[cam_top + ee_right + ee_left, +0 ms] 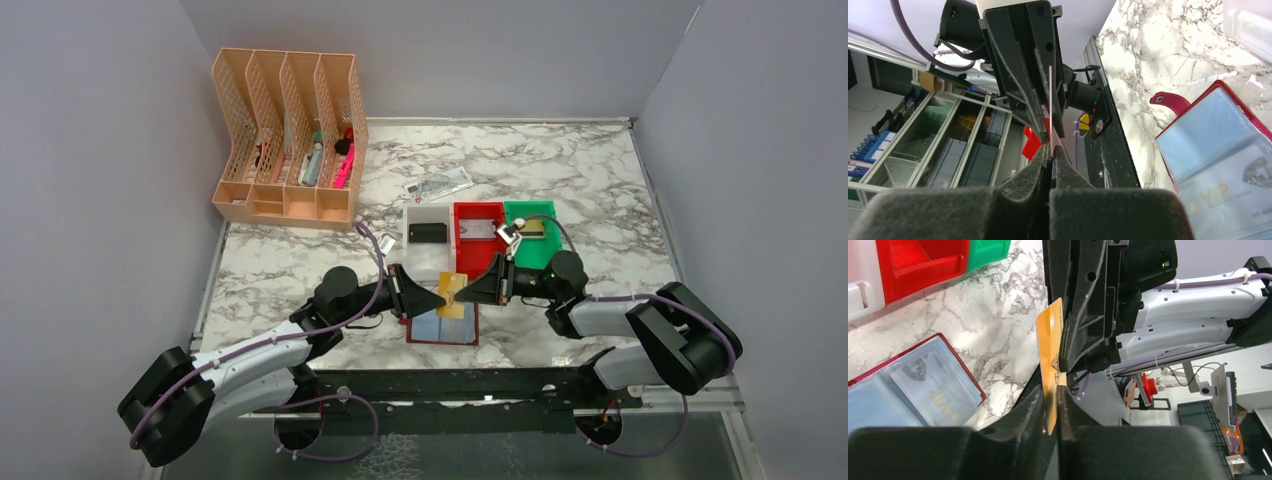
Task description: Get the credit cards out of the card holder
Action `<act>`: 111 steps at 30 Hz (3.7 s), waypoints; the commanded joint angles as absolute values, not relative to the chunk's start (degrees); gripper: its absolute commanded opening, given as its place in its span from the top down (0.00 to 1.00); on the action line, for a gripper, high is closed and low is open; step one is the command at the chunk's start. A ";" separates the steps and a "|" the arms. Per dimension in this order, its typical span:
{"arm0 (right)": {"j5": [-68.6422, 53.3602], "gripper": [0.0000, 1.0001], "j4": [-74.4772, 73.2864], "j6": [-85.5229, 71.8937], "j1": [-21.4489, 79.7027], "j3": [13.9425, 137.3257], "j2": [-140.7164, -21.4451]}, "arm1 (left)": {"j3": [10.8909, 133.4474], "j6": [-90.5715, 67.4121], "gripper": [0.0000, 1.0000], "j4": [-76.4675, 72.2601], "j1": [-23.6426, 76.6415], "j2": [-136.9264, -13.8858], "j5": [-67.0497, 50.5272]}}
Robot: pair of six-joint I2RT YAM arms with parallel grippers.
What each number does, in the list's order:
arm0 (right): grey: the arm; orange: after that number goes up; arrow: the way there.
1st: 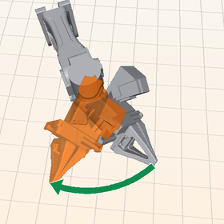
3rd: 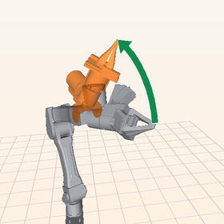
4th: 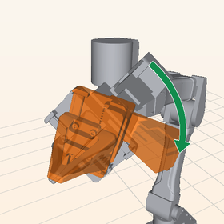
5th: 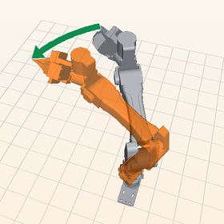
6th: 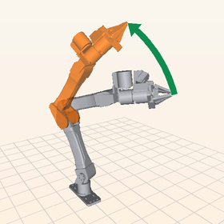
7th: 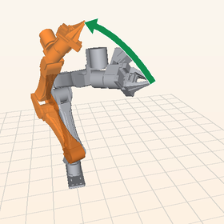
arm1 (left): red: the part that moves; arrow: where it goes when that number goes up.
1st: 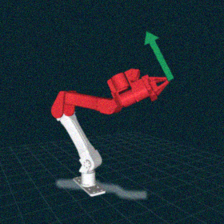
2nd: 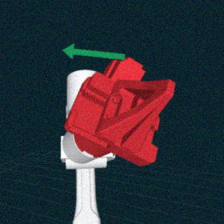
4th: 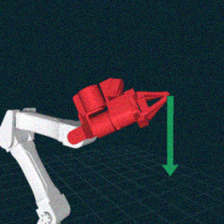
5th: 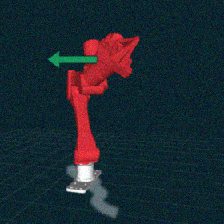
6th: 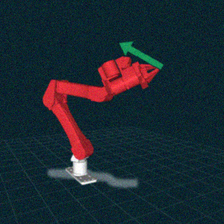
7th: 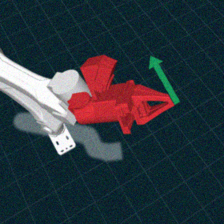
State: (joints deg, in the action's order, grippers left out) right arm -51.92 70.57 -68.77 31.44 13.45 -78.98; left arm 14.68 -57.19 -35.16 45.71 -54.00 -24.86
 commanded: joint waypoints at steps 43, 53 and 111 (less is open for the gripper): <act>27.71 0.99 17.27 -0.07 31.47 26.59 -54.87 | 36.21 -20.38 0.01 22.91 43.99 -43.45 14.79; 16.50 0.99 10.14 -6.42 31.38 32.03 -64.18 | 36.65 -20.47 0.01 23.42 43.97 -43.42 15.15; 10.00 0.97 33.03 35.30 25.27 32.39 -86.94 | 37.09 -20.26 0.01 23.74 44.01 -44.32 14.85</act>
State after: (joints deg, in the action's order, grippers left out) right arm 10.90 31.20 33.43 25.50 31.22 -85.27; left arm 35.66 -21.10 23.33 44.21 -44.69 13.82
